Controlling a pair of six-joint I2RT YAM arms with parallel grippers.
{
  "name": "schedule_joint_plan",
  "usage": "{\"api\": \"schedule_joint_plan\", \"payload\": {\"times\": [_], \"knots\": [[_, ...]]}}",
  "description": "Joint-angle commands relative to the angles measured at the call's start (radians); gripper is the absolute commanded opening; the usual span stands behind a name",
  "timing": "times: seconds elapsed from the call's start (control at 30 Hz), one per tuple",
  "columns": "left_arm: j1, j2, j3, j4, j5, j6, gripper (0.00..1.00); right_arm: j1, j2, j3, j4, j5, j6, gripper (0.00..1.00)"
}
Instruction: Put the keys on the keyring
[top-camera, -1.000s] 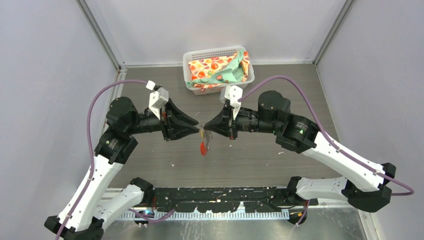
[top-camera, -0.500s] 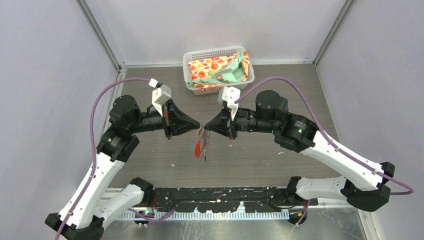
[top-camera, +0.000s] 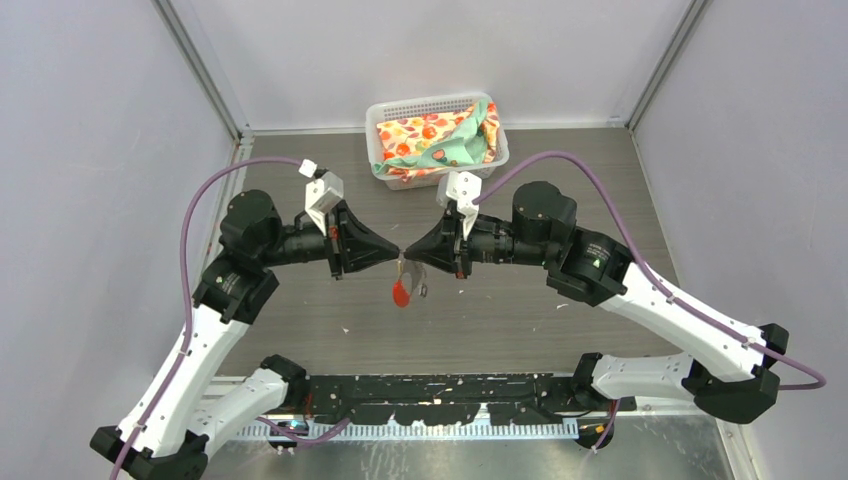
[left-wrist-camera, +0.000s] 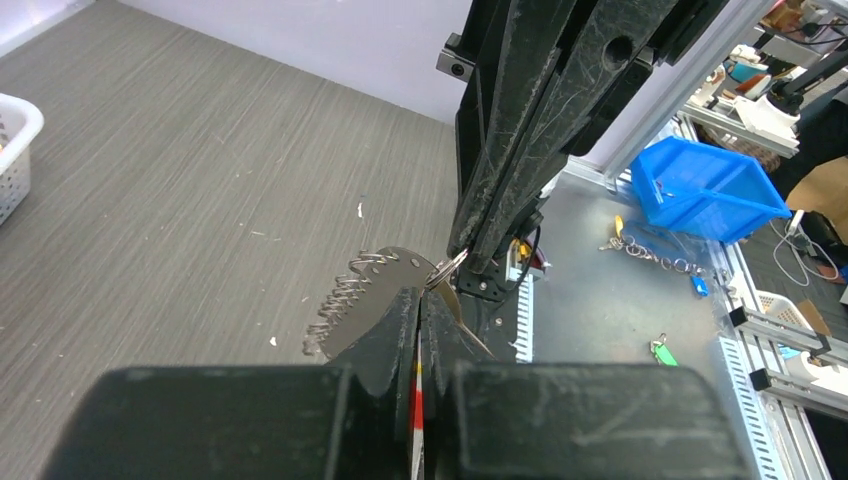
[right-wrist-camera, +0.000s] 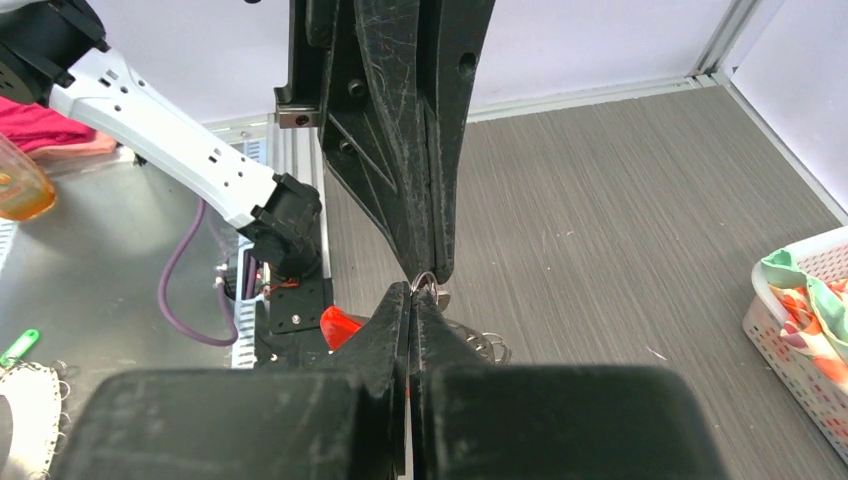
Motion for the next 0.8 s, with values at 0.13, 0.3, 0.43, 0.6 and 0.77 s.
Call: {"api": "schedule_joint_plan", "payload": {"times": [0.13, 0.3, 0.43, 0.6, 0.77], "knots": [[0.003, -0.028, 0.010, -0.017, 0.037, 0.079, 0.28, -0.001, -0.077, -0.055, 0.239, -0.005, 0.081, 0.01], [0.003, -0.064, 0.044, -0.106, 0.051, 0.205, 0.54, -0.001, -0.104, -0.097, 0.276, 0.016, 0.092, 0.01], [0.003, -0.077, 0.045, -0.020, 0.092, 0.194, 0.58, -0.001, -0.098, -0.104, 0.291, -0.003, 0.106, 0.01], [0.003, -0.063, 0.039, 0.065, 0.088, 0.167, 0.58, 0.000, -0.078, -0.088, 0.277, -0.041, 0.116, 0.01], [0.003, -0.064, 0.065, 0.060, 0.138, 0.252, 0.58, -0.001, -0.059, -0.066, 0.244, -0.076, 0.125, 0.01]]}}
